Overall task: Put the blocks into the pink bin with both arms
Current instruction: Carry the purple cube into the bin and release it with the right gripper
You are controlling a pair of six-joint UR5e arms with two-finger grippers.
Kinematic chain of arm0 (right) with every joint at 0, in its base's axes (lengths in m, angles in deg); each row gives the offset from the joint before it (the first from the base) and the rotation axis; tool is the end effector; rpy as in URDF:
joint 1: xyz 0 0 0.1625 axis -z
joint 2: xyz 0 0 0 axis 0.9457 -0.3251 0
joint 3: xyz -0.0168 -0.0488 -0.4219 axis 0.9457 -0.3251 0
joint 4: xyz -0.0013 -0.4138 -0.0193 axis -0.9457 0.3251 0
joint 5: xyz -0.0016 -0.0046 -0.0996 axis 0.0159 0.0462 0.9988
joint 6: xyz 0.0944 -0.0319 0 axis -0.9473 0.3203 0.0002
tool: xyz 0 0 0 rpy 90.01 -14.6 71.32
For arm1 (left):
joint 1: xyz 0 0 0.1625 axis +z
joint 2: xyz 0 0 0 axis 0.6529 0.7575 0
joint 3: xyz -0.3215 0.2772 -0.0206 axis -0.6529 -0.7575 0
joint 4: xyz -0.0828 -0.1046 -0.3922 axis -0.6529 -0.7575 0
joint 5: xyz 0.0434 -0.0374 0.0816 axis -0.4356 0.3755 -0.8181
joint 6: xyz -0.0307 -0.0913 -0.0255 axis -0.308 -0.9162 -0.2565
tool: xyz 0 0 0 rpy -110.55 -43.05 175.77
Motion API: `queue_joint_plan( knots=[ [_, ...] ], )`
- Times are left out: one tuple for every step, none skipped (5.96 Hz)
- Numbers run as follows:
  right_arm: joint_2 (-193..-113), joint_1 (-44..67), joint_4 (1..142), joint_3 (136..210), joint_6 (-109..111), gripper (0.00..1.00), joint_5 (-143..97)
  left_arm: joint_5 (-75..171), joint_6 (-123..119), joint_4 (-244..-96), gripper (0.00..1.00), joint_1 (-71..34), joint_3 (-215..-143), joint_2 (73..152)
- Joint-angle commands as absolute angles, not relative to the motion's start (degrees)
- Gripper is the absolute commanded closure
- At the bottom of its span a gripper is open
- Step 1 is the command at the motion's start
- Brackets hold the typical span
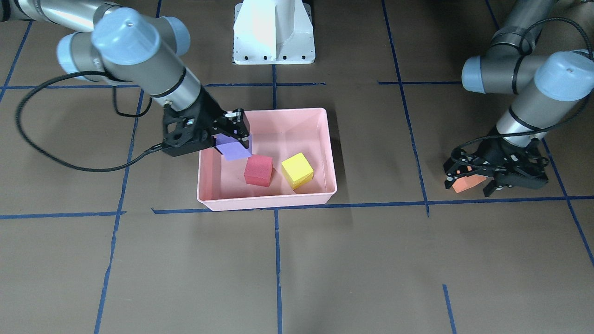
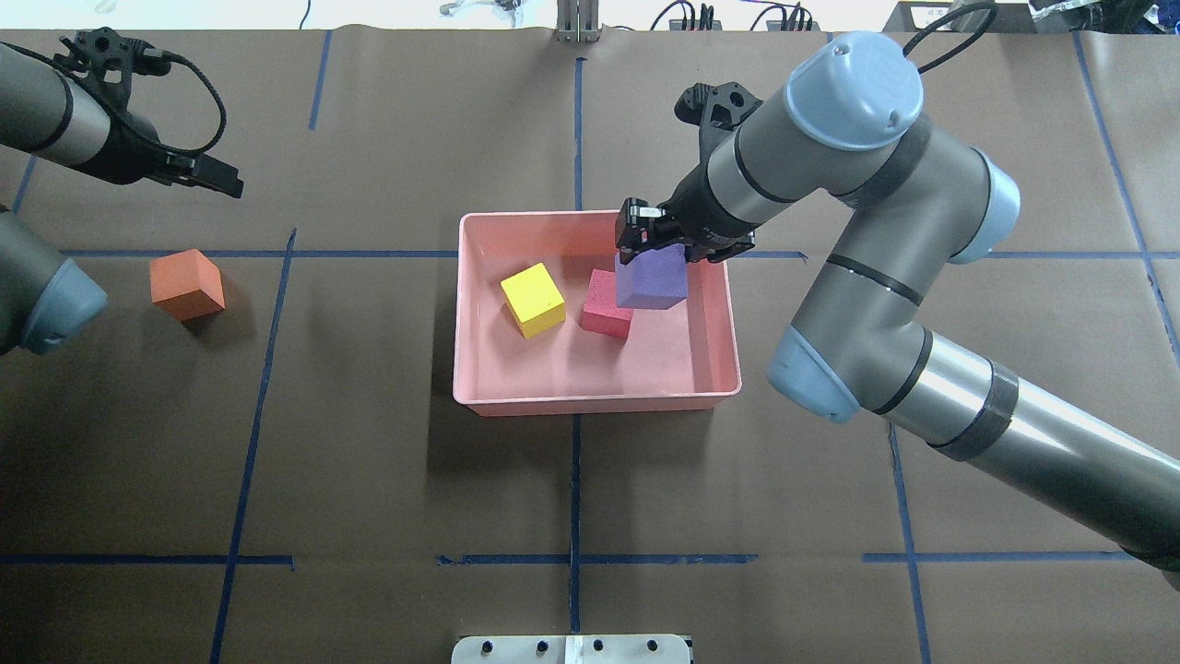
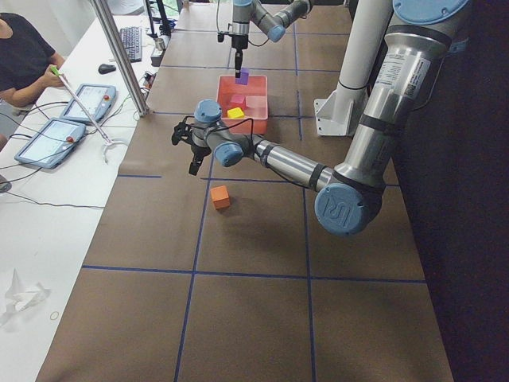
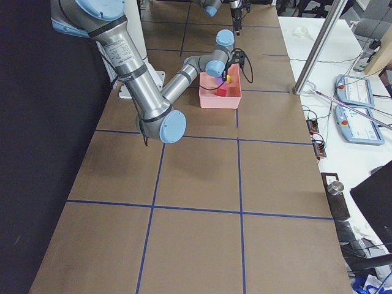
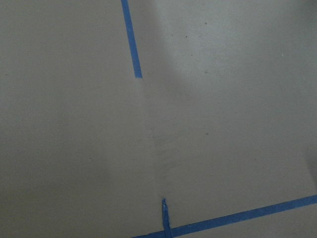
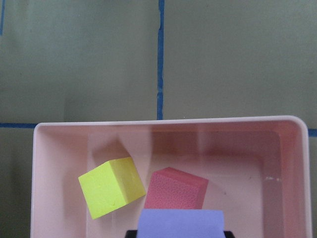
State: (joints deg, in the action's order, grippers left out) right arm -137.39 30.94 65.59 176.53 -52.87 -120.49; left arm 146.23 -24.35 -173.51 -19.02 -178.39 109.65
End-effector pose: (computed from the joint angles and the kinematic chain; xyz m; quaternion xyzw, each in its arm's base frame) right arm -0.4538 -0.4907 0.2008 0.0486 -0.5352 0.0175 0.8432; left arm 0.2444 -0.5860 0.4399 0.1879 0.4083 0.0482 0.8920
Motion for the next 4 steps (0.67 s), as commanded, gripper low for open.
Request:
queue_joint_plan(
  knots=[
    [-139.3, 31.9, 65.7, 178.3, -53.0, 0.0, -119.0, 149.0, -19.8, -172.2, 0.0, -20.4, -176.0, 108.6],
    [-142.1, 31.7, 65.8, 181.7, -53.0, 0.0, -119.2, 151.9, -25.2, -172.1, 0.0, -20.2, -174.3, 107.6],
    [-142.5, 30.1, 65.9, 182.8, -52.9, 0.0, -119.5, 155.8, -35.2, -172.2, 0.0, -20.1, -173.8, 107.5],
    [-142.5, 28.6, 65.9, 182.7, -52.9, 0.0, -119.1, 161.2, -41.5, -173.2, 0.0, -20.1, -174.3, 104.1]
  ],
)
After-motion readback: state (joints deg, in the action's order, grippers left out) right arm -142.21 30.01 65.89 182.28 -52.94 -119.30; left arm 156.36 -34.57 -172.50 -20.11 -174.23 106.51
